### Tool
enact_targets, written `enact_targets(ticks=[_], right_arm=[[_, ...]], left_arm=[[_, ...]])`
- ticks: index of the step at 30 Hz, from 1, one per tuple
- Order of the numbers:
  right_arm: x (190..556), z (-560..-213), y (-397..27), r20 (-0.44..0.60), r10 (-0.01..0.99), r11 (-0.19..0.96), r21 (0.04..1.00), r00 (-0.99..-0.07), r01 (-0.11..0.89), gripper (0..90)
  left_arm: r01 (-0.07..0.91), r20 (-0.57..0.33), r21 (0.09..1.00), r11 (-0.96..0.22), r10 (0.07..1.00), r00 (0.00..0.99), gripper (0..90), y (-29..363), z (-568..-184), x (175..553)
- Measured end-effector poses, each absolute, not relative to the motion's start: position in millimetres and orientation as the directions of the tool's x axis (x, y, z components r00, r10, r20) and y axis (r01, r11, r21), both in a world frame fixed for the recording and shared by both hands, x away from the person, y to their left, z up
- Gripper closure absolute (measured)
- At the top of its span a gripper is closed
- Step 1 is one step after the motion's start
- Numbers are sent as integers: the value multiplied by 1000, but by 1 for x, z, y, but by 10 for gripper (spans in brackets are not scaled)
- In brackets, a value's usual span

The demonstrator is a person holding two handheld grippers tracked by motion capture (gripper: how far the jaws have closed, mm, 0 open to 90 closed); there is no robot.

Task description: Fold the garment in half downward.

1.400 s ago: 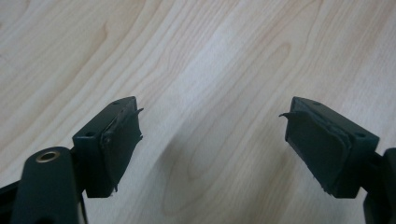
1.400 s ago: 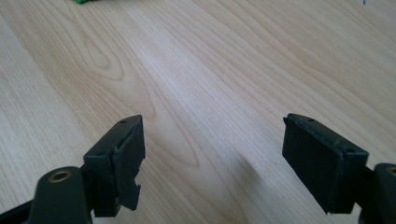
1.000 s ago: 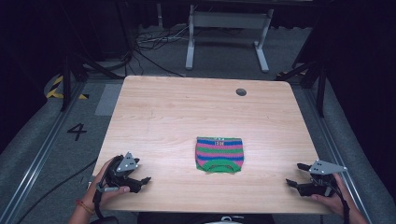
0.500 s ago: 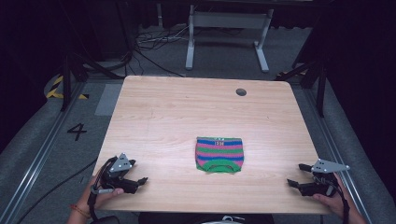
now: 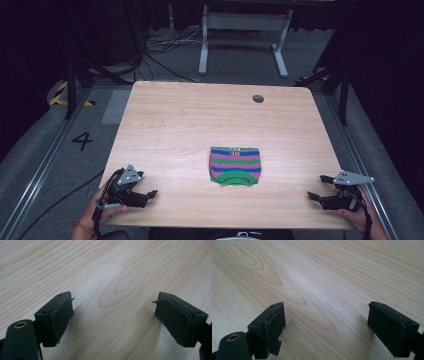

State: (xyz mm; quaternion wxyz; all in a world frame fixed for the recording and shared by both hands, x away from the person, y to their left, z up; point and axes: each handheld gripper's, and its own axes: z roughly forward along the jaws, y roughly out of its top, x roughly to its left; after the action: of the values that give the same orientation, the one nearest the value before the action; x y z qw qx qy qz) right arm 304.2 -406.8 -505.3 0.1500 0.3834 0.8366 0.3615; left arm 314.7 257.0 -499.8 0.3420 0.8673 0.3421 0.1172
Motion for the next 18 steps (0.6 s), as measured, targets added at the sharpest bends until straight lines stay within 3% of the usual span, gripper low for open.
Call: enact_targets(ticks=[18], right_arm=[[305,-505,-406,23,761,440,715,-648,543,122]], left_arm=[[520,-35,669,-532,676,736,136,257,-500,315]])
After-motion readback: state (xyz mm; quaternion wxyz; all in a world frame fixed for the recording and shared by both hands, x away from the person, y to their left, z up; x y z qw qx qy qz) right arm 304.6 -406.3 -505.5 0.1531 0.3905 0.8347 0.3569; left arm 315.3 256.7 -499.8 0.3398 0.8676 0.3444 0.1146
